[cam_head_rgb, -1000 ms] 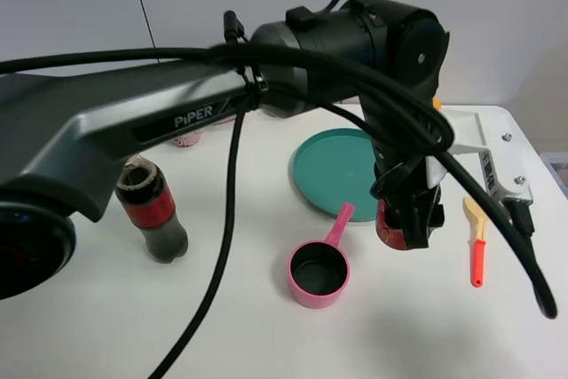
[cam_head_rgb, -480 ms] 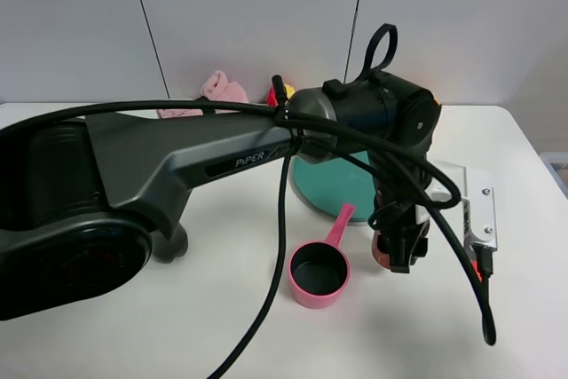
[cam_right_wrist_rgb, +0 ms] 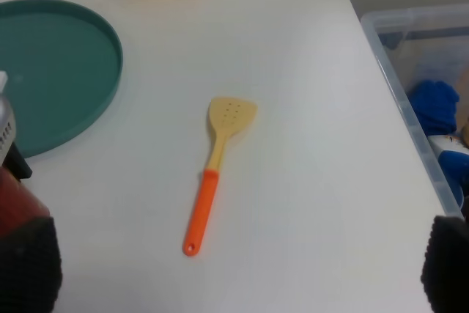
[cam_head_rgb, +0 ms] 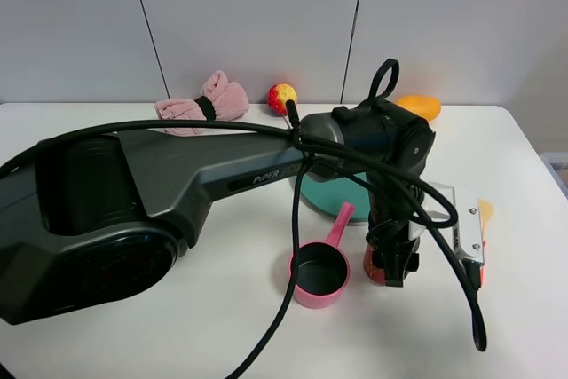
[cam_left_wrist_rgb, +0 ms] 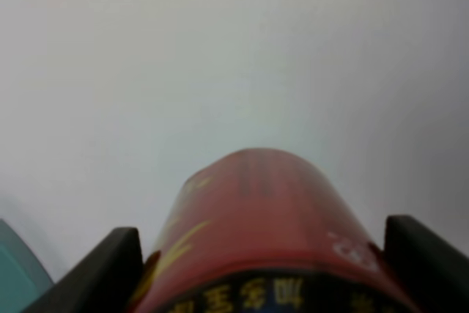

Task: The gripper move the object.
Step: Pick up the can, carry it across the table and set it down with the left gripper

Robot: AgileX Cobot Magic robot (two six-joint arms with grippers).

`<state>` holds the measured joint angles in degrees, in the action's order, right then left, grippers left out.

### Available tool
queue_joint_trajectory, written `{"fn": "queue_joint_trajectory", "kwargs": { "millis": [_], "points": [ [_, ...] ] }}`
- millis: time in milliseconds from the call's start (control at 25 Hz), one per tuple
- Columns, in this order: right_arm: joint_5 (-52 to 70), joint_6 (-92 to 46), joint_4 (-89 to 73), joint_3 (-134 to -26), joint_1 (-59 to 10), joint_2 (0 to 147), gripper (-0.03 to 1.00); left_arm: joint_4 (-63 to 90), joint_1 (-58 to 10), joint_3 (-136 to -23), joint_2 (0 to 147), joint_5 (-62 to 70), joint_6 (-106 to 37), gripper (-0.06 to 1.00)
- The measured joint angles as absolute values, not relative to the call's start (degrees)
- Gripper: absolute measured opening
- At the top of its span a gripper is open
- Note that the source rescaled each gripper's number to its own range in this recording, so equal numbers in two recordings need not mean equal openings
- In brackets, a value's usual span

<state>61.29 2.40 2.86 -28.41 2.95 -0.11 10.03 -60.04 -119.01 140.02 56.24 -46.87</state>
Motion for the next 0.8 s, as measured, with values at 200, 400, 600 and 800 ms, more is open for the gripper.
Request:
{"fn": "queue_joint_trajectory", "kwargs": {
  "millis": [200,400,600,800],
  "points": [
    [61.3,2.4,2.9,-28.4,3.0,-0.1,1.0,10.0,-59.4,-119.0,140.5,55.5,-46.7,0.02],
    [61.3,2.4,2.9,-28.4,3.0,-0.1,1.0,10.3,-59.1,-119.0,140.6,55.5,-46.7,0.02],
    [61.3,2.4,2.9,-28.4,3.0,-0.1,1.0,10.3,-59.1,-119.0,140.6,55.5,-46.5,0.02],
    [61.3,2.4,2.9,-28.4,3.0,-0.1,1.0,10.4,-59.1,-119.4,140.6,54.7,-41.2,0.83]
  ]
}}
